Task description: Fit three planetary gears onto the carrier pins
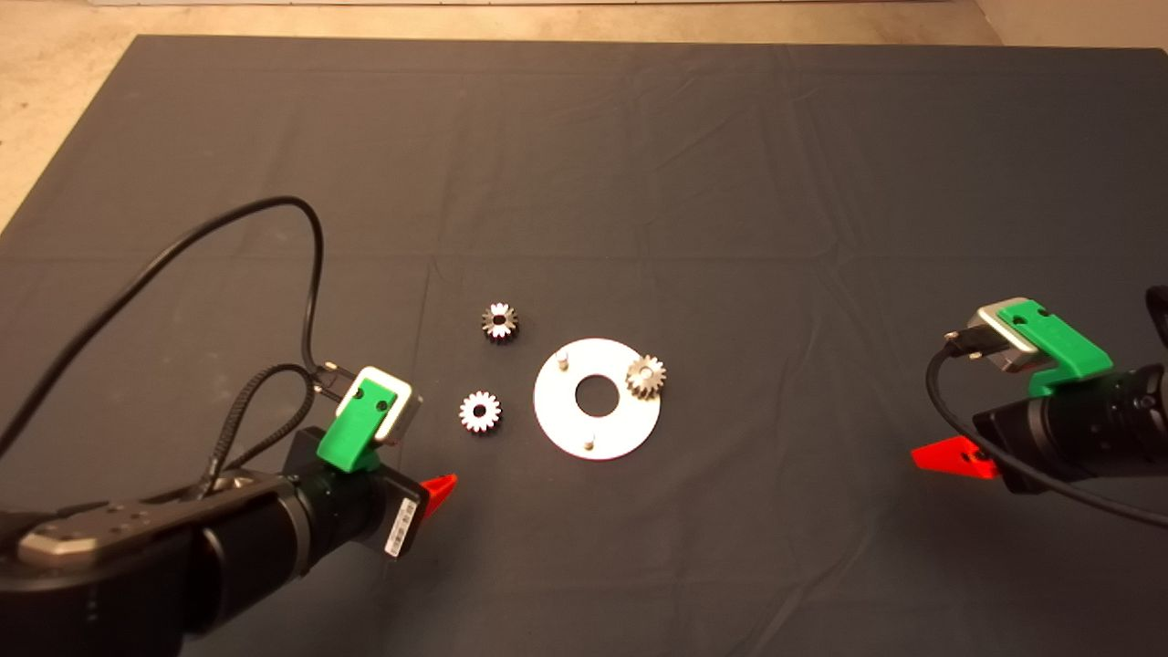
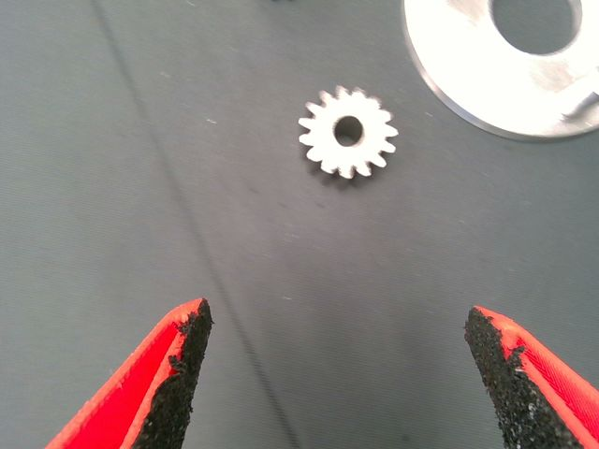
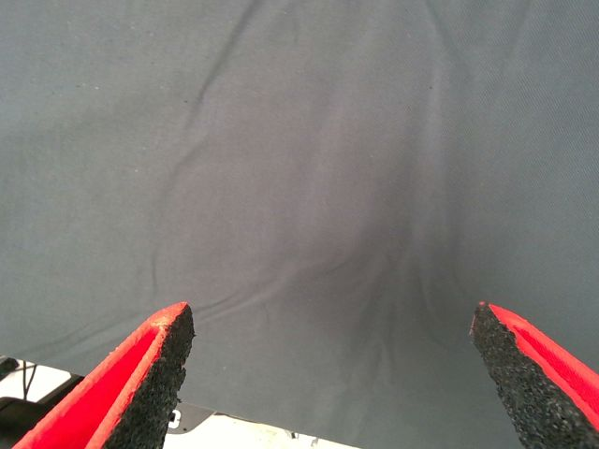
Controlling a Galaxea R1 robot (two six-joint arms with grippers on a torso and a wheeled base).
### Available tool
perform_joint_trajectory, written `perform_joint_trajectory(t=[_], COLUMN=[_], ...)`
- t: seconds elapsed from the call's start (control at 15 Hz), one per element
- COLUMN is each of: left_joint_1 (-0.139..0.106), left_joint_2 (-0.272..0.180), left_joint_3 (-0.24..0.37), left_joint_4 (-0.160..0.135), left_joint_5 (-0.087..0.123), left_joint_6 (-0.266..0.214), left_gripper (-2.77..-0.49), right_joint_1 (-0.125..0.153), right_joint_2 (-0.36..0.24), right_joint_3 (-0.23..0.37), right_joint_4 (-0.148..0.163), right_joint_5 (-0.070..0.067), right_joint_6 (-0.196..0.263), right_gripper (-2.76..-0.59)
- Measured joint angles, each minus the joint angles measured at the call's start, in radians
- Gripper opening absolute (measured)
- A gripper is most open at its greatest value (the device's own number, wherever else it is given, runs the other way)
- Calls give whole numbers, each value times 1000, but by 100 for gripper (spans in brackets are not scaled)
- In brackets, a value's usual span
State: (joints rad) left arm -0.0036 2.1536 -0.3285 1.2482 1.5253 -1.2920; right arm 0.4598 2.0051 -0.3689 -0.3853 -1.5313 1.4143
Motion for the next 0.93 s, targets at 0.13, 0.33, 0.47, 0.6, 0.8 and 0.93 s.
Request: perform_joint_trajectory(t=[0.13, 0.33, 0.47, 0.6, 0.8, 0.93], left_joint_1=[20, 23, 29, 31, 42, 62], left_joint_2=[11, 32, 33, 33, 49, 58], left_joint_3=[-18, -45, -67, -82, -104, -122], left_joint_4=[27, 45, 58, 62, 82, 101], left_joint_5=[1, 0, 1, 1, 1, 0], left_joint_6=[2, 10, 25, 34, 44, 45], left_gripper=[-134, -134, -134, -134, -134, -134], right_joint_1=[0, 0, 0, 0, 0, 0], right_joint_2=[0, 0, 0, 0, 0, -2], right_joint_3=[0, 0, 0, 0, 0, 1], right_joint_4=[0, 1, 1, 1, 1, 1], right_joint_5=[1, 0, 0, 0, 0, 0], right_joint_6=[0, -1, -2, -3, -3, -3], right_gripper=[-116, -116, -116, -116, -116, -116])
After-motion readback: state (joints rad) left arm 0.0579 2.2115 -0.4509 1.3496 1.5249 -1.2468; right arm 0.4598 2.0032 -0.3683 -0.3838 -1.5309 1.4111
